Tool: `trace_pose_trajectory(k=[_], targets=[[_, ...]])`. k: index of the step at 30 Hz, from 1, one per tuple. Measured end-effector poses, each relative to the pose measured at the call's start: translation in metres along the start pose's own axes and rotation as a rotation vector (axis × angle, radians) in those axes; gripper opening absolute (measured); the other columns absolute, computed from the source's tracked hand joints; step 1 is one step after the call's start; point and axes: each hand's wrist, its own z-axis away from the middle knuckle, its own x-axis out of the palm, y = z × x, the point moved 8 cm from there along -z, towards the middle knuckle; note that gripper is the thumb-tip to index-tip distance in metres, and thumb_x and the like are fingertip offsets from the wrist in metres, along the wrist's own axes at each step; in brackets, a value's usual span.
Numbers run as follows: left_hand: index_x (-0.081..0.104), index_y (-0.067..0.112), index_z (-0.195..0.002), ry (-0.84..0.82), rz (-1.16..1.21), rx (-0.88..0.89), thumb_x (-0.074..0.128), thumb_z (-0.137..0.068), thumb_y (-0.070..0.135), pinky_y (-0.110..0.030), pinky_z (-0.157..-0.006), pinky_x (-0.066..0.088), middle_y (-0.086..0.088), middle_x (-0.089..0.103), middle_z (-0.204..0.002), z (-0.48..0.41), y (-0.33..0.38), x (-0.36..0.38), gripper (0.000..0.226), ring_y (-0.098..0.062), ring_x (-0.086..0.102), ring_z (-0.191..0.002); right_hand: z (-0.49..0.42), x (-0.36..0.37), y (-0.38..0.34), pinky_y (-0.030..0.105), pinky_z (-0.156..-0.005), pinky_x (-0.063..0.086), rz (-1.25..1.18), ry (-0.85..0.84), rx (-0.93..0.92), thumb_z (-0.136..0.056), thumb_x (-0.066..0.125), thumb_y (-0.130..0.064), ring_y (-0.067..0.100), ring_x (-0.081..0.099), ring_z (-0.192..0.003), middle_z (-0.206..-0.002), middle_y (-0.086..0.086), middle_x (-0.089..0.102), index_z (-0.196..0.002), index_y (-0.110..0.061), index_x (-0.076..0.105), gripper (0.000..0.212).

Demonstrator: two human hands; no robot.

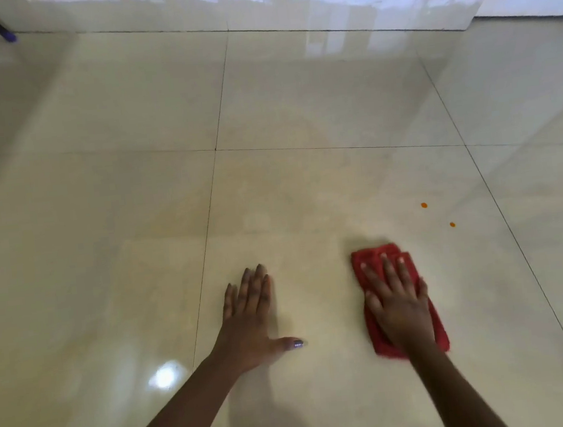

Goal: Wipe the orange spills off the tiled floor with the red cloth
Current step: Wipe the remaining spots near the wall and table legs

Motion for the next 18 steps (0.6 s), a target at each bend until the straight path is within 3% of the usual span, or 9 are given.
trace_pose_trajectory(k=[2,3,5,7,9,12,14,16,18], targets=[[-0.002,0.01,-0.148,0.014,-0.029,0.052,0.02,-0.06,0.094,-0.04,-0.109,-0.015,-0.006,-0.013,-0.156,-0.009,0.018,-0.003,0.125,-0.012,-0.025,-0.138,-0.034,0.006,0.005,0.058,-0.111,0.011,-0.011,-0.103,0.125,-0.088,0.013,-0.052,0.027,-0.001,-0.144,-0.157,0.001,0.002,-0.145,-0.042,0.004,0.059],[-0.013,0.011,-0.147,0.0,-0.042,0.069,0.02,-0.057,0.093,-0.039,-0.108,-0.021,-0.004,-0.026,-0.153,-0.014,0.025,-0.001,0.126,-0.012,-0.034,-0.134,-0.042,0.008,-0.009,0.058,-0.111,0.008,-0.024,-0.127,0.125,-0.091,0.017,-0.051,0.027,-0.004,-0.144,-0.158,0.001,0.001,-0.146,-0.041,0.004,0.057],[-0.025,0.013,-0.142,-0.067,-0.048,0.083,0.02,-0.049,0.091,-0.036,-0.104,-0.029,-0.001,-0.04,-0.146,-0.026,0.037,0.004,0.13,-0.013,-0.043,-0.129,-0.03,0.009,-0.04,0.063,-0.107,0.013,-0.053,-0.101,0.021,-0.089,0.025,-0.046,0.03,0.009,-0.143,-0.156,0.005,0.017,-0.145,-0.038,0.022,0.057],[-0.029,0.013,-0.14,-0.118,-0.07,0.113,0.02,-0.043,0.096,-0.036,-0.105,-0.028,-0.001,-0.042,-0.145,-0.037,0.049,0.005,0.137,-0.015,-0.042,-0.13,0.005,0.015,-0.043,0.064,-0.102,0.023,-0.054,-0.121,-0.053,-0.085,0.032,-0.044,0.029,0.025,-0.139,-0.149,0.004,0.035,-0.14,-0.037,0.035,0.056],[-0.031,0.012,-0.137,-0.129,-0.098,0.14,0.019,-0.042,0.098,-0.039,-0.109,-0.023,-0.002,-0.04,-0.146,-0.051,0.056,0.003,0.138,-0.018,-0.039,-0.132,0.029,0.013,-0.006,0.064,-0.101,0.025,-0.058,-0.116,0.069,-0.082,0.032,-0.043,0.028,0.028,-0.137,-0.146,0.004,0.039,-0.139,-0.037,0.035,0.057],[-0.028,0.012,-0.139,-0.142,-0.126,0.182,0.032,-0.056,0.09,-0.04,-0.11,-0.021,-0.002,-0.04,-0.145,-0.075,0.076,0.002,0.129,-0.021,-0.035,-0.135,0.005,0.001,0.069,0.059,-0.11,0.009,-0.051,-0.071,0.339,-0.091,0.02,-0.045,0.025,0.004,-0.144,-0.157,0.001,0.011,-0.145,-0.043,0.012,0.055],[-0.025,0.014,-0.143,-0.186,-0.1,0.178,0.047,-0.064,0.083,-0.042,-0.11,-0.02,-0.001,-0.04,-0.145,-0.084,0.089,0.005,0.127,-0.021,-0.036,-0.134,-0.03,0.0,0.08,0.053,-0.113,0.003,-0.099,-0.094,0.406,-0.096,0.021,-0.045,0.025,-0.008,-0.144,-0.158,0.0,-0.003,-0.145,-0.044,0.002,0.053],[-0.023,0.016,-0.144,-0.216,-0.093,0.149,0.052,-0.063,0.081,-0.047,-0.11,-0.019,-0.002,-0.04,-0.145,-0.09,0.101,0.008,0.128,-0.022,-0.037,-0.133,-0.044,0.0,0.058,0.053,-0.113,0.007,-0.116,-0.086,0.35,-0.094,0.023,-0.042,0.027,-0.003,-0.144,-0.158,0.001,0.0,-0.146,-0.041,0.008,0.055],[-0.023,0.016,-0.144,-0.225,-0.147,0.126,0.05,-0.06,0.084,-0.054,-0.108,-0.02,-0.003,-0.039,-0.145,-0.094,0.107,0.007,0.131,-0.025,-0.038,-0.132,-0.023,0.004,0.025,0.055,-0.108,0.022,-0.077,-0.053,0.172,-0.086,0.029,-0.04,0.03,0.017,-0.142,-0.154,0.004,0.024,-0.143,-0.037,0.028,0.058]])
